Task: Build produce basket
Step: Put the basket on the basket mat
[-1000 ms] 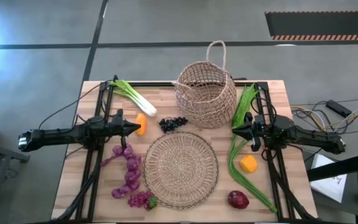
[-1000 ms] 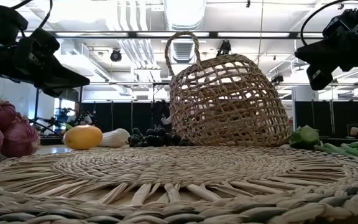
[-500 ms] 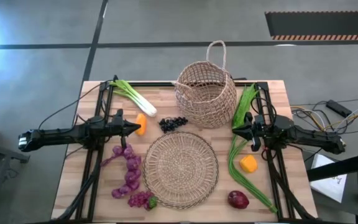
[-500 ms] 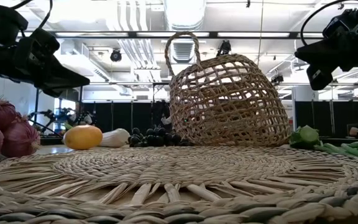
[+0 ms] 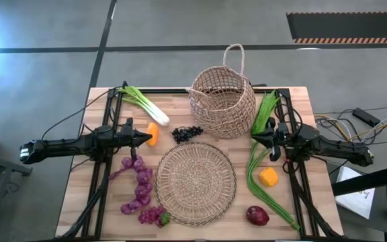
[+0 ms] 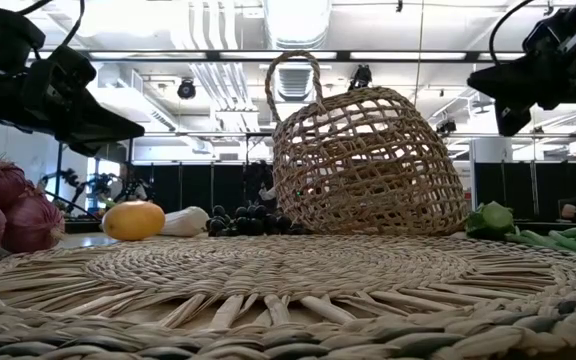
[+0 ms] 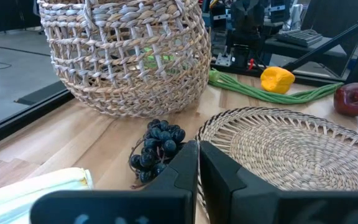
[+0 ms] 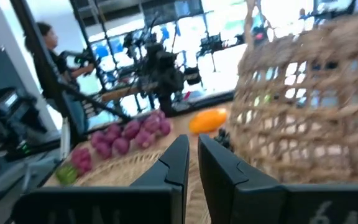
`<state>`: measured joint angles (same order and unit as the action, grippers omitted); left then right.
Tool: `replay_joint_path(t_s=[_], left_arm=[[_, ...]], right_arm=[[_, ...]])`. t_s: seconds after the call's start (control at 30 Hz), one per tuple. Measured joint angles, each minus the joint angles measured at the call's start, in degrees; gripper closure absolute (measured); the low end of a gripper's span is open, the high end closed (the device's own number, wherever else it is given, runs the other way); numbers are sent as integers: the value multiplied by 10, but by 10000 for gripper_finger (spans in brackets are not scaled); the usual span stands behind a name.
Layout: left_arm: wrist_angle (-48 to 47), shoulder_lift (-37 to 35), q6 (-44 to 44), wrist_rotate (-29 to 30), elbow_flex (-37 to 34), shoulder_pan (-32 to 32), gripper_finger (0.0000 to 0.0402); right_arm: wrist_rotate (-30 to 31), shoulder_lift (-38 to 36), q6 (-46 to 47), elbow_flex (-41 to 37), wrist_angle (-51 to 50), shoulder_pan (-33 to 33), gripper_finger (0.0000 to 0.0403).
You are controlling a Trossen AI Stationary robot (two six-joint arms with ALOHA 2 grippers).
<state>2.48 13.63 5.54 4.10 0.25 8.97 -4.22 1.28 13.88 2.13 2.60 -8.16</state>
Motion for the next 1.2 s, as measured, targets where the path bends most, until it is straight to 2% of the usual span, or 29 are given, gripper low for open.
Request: replay_joint_path(t_s=[0.13, 0.27, 0.37, 0.5, 0.7, 0.97, 1.2], left_arm=[[0, 0, 0, 0, 0, 0, 402], [0, 0, 0, 0, 0, 0, 402], [0, 0, 0, 0, 0, 0, 402], [0, 0, 0, 0, 0, 0, 402], [0, 0, 0, 0, 0, 0, 402], [0, 0, 0, 0, 0, 0, 402], [0, 1, 0, 0, 0, 0, 402]], right_arm=[[-4, 3, 45, 0, 18, 0, 376], [-49, 31, 76, 0, 140, 0, 376], [-52, 80, 86, 4, 242, 6, 376], [-38, 182, 65, 69, 241, 17, 370], [-3, 377, -19, 240, 159, 21, 324], [126, 632, -89, 525, -76, 19, 242], [224, 809, -107, 781, -207, 18, 188]])
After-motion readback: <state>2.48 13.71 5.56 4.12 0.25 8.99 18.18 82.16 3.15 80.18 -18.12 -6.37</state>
